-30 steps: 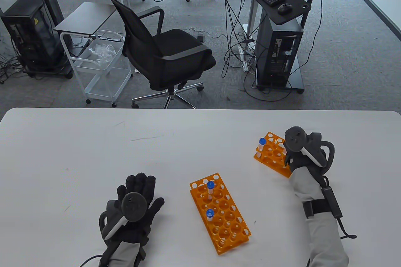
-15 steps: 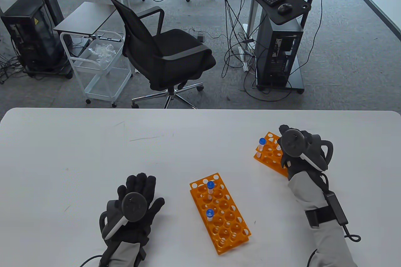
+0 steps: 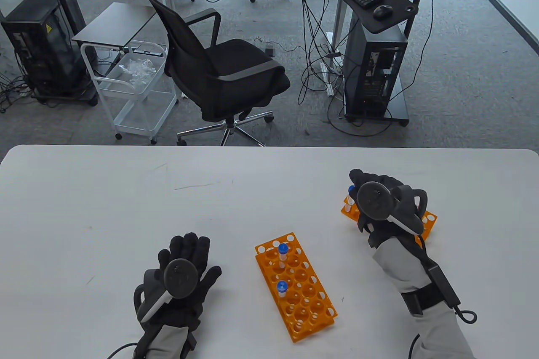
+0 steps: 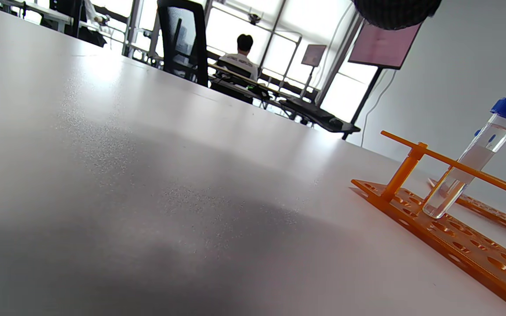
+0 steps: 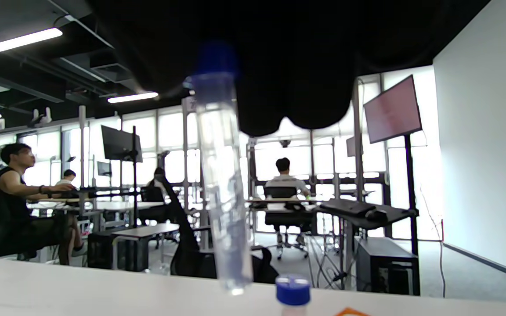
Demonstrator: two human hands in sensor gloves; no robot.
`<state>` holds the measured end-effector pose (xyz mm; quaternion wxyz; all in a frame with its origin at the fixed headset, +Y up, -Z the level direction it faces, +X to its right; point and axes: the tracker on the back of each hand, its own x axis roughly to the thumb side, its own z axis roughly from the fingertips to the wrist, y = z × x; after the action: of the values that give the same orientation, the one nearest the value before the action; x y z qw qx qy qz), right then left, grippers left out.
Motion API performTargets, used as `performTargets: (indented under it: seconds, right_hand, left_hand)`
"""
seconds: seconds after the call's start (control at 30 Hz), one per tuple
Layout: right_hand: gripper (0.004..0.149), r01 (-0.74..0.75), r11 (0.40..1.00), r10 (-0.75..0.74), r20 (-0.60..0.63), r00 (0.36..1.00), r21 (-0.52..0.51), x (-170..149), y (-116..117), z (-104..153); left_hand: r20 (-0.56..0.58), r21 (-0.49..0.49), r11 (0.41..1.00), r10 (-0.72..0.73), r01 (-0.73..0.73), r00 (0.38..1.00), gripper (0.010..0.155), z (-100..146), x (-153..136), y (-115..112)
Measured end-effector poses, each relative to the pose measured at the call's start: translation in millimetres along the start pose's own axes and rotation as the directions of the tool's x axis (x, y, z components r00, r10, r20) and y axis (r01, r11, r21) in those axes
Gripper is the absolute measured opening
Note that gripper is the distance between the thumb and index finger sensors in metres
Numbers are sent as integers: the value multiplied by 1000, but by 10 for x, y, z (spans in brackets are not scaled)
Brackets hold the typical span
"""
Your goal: Transfer 4 test tubes between racks (Right hand only)
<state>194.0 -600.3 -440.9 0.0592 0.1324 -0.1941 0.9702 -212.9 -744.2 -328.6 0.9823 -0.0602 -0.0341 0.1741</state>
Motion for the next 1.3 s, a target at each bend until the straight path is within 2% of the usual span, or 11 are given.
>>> performTargets:
  seconds: [0.43,1.3]
  right_hand:
    - [50,59,998,-62,129,990,27,492,88,1]
    - [50,83,986,-119,261,958,145,1015,478,22]
  left_hand:
    - [6,4,1000,1,-1,1000,71,2,3,3]
    - [10,-2,1000,0,0,1000,71,4,13,-1]
